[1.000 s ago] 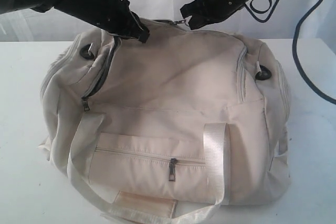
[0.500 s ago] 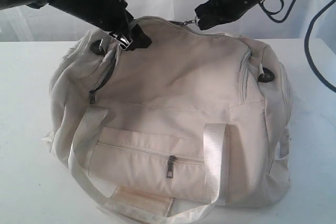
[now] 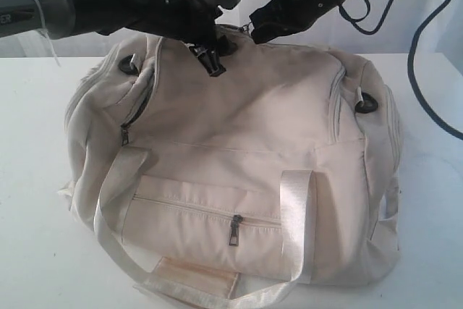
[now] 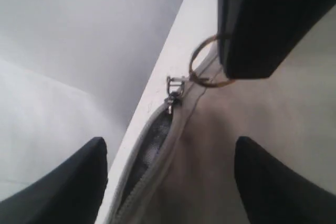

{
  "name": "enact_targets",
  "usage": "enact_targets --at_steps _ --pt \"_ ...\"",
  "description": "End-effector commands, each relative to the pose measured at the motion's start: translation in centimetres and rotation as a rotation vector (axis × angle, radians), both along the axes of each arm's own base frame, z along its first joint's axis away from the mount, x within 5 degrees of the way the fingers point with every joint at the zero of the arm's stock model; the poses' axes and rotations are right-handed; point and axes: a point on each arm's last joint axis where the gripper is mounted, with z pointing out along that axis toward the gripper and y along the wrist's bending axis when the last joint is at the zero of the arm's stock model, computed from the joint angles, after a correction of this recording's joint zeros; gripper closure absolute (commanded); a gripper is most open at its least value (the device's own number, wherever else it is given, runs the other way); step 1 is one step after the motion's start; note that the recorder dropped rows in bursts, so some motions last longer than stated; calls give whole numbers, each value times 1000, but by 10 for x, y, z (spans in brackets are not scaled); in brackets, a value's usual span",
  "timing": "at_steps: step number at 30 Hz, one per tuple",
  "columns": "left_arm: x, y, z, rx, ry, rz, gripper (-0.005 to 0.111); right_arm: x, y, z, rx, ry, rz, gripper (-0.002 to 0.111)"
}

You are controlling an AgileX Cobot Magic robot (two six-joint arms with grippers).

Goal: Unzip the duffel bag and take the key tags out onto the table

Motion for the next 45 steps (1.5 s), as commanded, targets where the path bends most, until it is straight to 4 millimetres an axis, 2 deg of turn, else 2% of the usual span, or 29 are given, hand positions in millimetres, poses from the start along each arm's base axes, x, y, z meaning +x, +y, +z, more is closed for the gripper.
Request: enact_targets --at_steps 1,3,9,14,23,29,38,45 --pt "8 0 -6 9 -59 34 36 1 -1 1 8 -8 -1 108" --pt "13 2 -11 8 -68 54 43 1 -1 1 8 -8 -1 108" --pt "14 2 -18 16 -43 50 106 8 1 -21 -5 28 -6 108" --pt "15 5 -18 18 -36 52 106 12 2 -31 -22 28 -17 108" --pt "24 31 -25 -7 85 96 106 20 -9 -32 -75 -12 -95 108" --pt "24 35 -27 7 112 87 106 23 -17 -29 -80 -23 -113 108" --pt "24 35 -28 7 116 87 106 29 -45 -9 -100 -66 -218 108" --pt "21 36 -23 10 127 74 106 35 -64 -11 -128 -65 -273 108"
